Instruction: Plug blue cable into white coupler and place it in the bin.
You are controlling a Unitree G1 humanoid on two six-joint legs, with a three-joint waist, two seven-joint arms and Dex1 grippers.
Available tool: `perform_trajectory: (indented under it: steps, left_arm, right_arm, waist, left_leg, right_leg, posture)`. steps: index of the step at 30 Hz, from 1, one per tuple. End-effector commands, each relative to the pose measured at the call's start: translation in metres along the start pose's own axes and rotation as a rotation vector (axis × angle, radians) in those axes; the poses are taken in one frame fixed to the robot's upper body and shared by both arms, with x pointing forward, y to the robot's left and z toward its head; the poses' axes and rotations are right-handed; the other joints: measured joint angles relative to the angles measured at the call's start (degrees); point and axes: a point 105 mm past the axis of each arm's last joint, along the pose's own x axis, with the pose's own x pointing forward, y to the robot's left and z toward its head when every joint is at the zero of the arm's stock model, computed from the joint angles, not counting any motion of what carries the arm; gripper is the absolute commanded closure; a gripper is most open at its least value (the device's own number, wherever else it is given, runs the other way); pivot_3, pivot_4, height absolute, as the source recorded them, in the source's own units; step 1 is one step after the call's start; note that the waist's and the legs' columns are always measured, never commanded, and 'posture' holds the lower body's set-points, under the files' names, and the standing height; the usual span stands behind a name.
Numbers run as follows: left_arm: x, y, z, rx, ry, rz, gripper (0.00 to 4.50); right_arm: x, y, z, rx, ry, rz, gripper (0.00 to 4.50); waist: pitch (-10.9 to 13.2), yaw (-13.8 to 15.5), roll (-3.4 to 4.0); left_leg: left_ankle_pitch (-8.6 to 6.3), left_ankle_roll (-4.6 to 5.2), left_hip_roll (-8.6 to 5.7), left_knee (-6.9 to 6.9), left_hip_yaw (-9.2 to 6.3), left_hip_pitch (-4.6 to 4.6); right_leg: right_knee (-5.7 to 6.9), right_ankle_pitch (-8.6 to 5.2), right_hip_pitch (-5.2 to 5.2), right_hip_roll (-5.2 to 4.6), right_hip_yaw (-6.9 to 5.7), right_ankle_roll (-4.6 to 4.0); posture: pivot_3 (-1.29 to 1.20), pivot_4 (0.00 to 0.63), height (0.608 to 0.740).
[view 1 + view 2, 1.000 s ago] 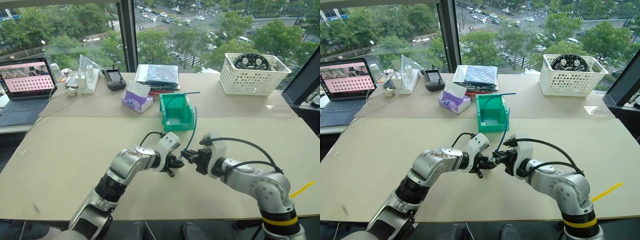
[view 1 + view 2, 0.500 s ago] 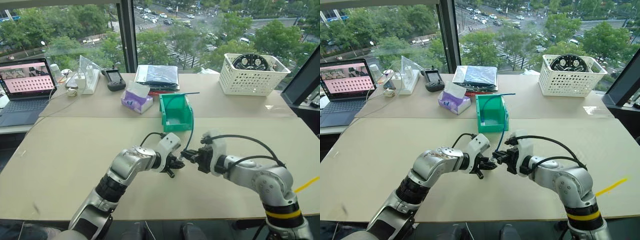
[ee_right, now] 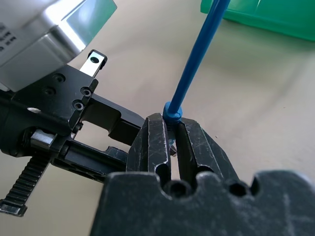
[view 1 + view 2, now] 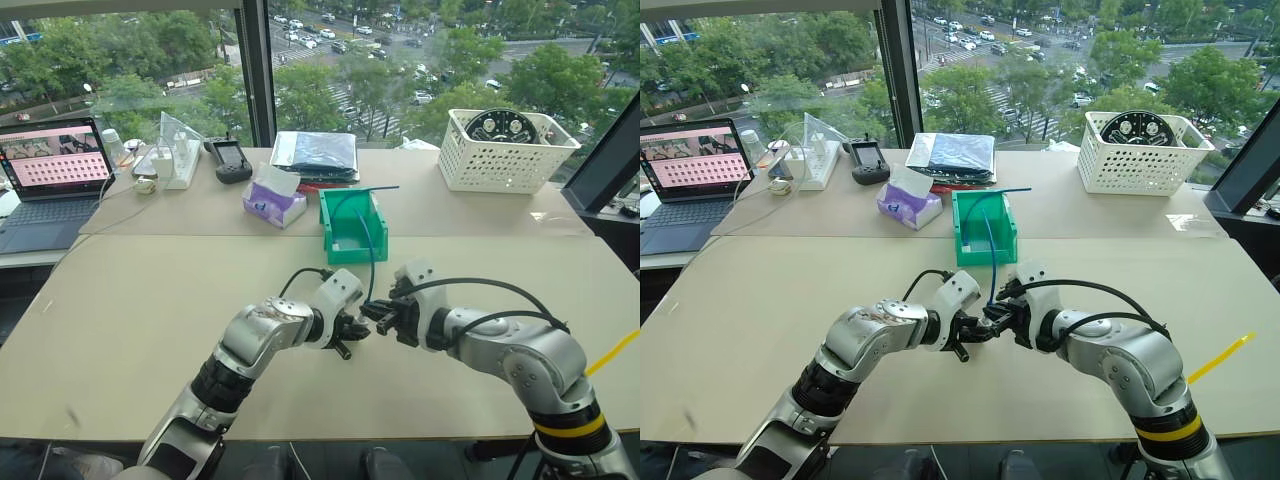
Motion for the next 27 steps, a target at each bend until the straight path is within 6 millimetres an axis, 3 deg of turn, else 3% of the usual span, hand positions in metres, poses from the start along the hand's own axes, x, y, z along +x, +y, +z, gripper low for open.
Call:
perform_trajectory:
  steps: [1, 12, 16, 19, 27]
  left_arm:
    - [-0.011, 0.004, 0.029, 0.062, -0.11, 0.049, 3.82]
    - [-0.008, 0.002, 0.029, 0.06, -0.117, 0.047, 3.82]
    - [-0.009, 0.004, 0.031, 0.06, -0.121, 0.057, 3.82]
    - [-0.009, 0.005, 0.03, 0.059, -0.118, 0.061, 3.82]
    - [-0.011, 0.007, 0.031, 0.065, -0.115, 0.071, 3.82]
  right_arm:
    - [0.006, 0.022, -0.074, 0.112, 0.314, 0.098, 4.5]
    - [0.015, 0.039, -0.058, 0.27, 0.227, 0.125, 4.5]
    - [0.011, 0.037, -0.063, 0.311, 0.229, 0.093, 4.5]
    - [0.01, 0.024, -0.063, 0.298, 0.23, 0.018, 4.5]
    - [0.016, 0.033, -0.076, 0.228, 0.309, 0.017, 4.5]
  waist:
    - [-0.05, -0.01, -0.05]
    - [-0.29, -0.19, -0.23]
    - [-0.36, -0.24, -0.27]
    - [-0.36, -0.17, -0.26]
    - [-0.45, -0.26, -0.3]
  left_leg:
    - [0.0, 0.0, 0.0, 0.0, 0.0, 0.01]
    - [0.0, -0.01, 0.04, 0.0, -0.01, 0.05]
    - [0.0, -0.01, 0.06, -0.01, -0.03, 0.06]
    - [0.01, -0.02, 0.04, -0.01, -0.02, 0.05]
    - [0.0, -0.03, 0.05, -0.03, -0.02, 0.07]
  right_leg:
    - [0.0, 0.0, 0.01, 0.0, 0.0, 0.0]
    - [0.02, 0.0, 0.02, 0.0, 0.0, -0.02]
    - [0.02, -0.01, 0.01, 0.02, 0.0, -0.04]
    - [0.02, -0.01, -0.01, 0.01, 0.01, -0.04]
    - [0.01, -0.03, -0.01, 0.0, 0.0, -0.05]
  posture:
    - [0.0, 0.15, 0.74]
    - [0.0, 0.15, 0.74]
    - [0.0, 0.15, 0.74]
    - [0.0, 0.15, 0.74]
    - [0.0, 0.15, 0.74]
